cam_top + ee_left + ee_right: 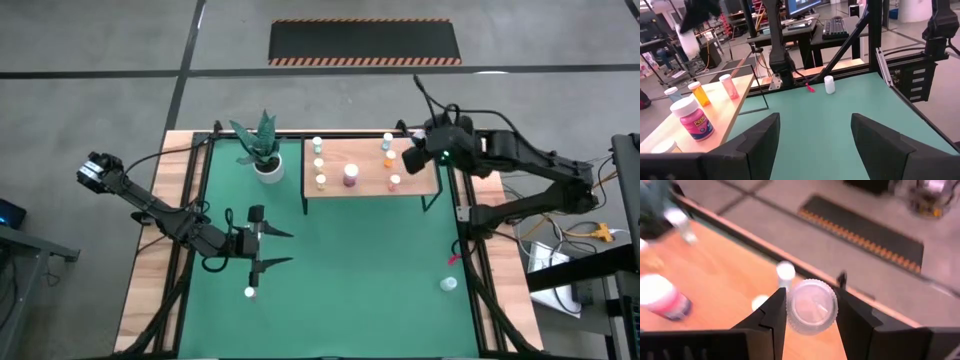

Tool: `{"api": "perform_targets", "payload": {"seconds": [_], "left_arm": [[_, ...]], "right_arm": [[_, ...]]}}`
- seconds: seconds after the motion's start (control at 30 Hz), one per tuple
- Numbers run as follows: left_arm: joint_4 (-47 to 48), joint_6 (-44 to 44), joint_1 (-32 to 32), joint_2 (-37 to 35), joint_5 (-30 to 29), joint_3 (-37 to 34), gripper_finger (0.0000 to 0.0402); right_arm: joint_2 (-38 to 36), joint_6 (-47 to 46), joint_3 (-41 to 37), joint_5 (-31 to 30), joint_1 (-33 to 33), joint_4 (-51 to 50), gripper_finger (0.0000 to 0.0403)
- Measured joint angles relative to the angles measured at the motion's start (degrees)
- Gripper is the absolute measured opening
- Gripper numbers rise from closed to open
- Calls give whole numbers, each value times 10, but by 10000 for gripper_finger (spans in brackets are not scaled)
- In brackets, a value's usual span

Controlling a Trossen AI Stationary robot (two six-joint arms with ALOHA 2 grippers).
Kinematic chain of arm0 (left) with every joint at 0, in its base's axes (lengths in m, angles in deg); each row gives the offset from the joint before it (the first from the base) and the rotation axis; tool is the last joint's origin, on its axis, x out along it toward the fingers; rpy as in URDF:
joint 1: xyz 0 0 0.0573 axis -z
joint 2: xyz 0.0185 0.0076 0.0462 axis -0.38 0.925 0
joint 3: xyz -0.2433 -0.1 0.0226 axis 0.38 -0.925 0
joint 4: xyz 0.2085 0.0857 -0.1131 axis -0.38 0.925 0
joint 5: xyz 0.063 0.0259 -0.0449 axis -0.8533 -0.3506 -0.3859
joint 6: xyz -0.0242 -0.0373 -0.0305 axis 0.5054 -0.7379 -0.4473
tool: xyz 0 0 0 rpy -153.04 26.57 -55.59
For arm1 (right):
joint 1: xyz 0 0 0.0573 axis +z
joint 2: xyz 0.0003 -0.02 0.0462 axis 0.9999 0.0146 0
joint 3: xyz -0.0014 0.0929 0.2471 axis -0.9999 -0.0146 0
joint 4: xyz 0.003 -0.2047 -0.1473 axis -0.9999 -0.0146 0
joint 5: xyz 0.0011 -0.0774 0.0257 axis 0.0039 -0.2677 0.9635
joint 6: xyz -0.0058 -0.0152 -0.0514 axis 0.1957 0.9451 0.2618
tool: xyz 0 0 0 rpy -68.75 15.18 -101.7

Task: Pick and place medicine bottles onto shelf by color
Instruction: Put the left white pill bottle on the shelf

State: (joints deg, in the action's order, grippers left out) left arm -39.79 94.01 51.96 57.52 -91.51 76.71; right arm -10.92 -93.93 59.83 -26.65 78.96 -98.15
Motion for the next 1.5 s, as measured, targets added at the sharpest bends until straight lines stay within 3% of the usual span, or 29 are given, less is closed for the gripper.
{"api": "perform_targets", "payload": {"seconds": [0.4, 0.67, 0.87, 1.23, 1.5], "left_arm": [[-1, -1, 0, 0, 0, -2, 228], [-1, 0, 0, 0, 0, -3, 228], [-1, 0, 0, 0, 0, -3, 228], [-1, -1, 0, 0, 0, -3, 228], [-1, -1, 0, 0, 0, -3, 228]], "right_arm": [[2, 20, -134, 135, -144, 98, 126], [-21, -9, -215, 130, -161, 143, 126], [-27, -15, -256, 71, -165, 193, 127], [5, 10, -254, 68, -180, 229, 130], [12, 14, -238, 73, -180, 207, 165]]}}
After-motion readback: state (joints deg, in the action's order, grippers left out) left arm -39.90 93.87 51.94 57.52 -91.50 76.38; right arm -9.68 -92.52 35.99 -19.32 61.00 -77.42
